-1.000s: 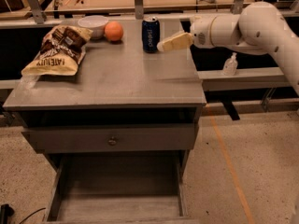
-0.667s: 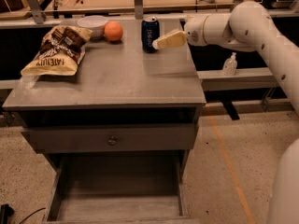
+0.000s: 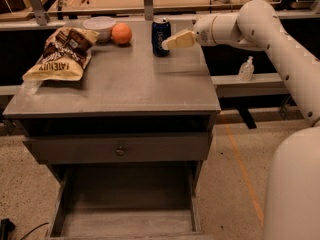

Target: Place pepsi can into middle drawer

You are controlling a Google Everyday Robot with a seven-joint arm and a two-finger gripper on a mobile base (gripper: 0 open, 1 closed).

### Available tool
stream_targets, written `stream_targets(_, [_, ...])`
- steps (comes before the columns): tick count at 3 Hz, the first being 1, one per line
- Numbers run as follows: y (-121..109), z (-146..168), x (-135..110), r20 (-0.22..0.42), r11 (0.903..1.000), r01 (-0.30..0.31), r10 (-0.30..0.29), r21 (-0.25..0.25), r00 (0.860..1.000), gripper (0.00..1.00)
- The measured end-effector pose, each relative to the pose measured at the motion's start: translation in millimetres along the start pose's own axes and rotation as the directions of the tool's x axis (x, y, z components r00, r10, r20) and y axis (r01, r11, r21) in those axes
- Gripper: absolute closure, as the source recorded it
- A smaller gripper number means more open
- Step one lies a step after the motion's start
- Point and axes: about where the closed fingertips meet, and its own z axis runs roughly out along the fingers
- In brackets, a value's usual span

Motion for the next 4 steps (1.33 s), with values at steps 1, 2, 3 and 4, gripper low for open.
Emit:
stream_targets(1, [-5.9,11.5,-3.9,0.002,0.9999,-0.012,0.012,0.002,1.000,0.00])
stream_targets(2, [-1.5,25.3,-13.9,-0.002,0.9995,-0.015,0.015,-0.027,1.000,0.00])
stream_targets(3, [8.4,42.2,-19.5,-0.017,0.9968,-0.016,0.015,-0.079,1.000,0.00])
stream_targets(4, [19.6,57.6,-21.9,-0.034,0.9910,-0.012,0.008,-0.133,0.999,0.17])
